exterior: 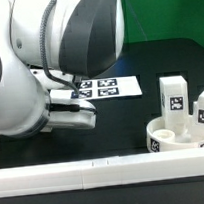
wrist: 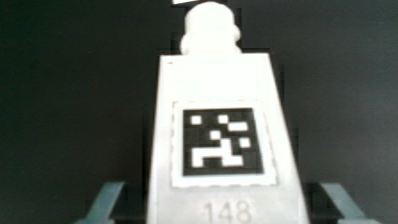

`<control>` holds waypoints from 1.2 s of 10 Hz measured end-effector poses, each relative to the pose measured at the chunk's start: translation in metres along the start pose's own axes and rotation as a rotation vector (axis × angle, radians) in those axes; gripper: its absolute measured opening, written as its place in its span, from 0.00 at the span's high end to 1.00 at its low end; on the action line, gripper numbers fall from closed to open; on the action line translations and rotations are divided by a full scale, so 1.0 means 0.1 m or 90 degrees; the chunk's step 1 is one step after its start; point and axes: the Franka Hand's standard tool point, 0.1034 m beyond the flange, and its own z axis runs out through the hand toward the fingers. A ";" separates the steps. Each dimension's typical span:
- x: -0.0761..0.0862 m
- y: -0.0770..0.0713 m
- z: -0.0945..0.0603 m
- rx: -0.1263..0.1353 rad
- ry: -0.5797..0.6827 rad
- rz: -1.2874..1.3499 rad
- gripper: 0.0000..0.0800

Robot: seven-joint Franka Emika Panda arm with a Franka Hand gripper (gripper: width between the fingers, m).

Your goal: Assemble stool

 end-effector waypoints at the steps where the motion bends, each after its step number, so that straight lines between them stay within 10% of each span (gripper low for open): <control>1: -0.02 -0.01 -0.03 -0.003 0.001 -0.002 0.58; 6: -0.52 -0.23 -0.54 0.003 -0.017 0.006 0.58; 12: -0.33 -0.28 -0.68 0.002 0.116 0.022 0.58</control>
Offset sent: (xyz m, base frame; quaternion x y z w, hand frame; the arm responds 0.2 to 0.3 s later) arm 0.0160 0.0318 0.0684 0.0016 -0.0484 -0.0060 0.9988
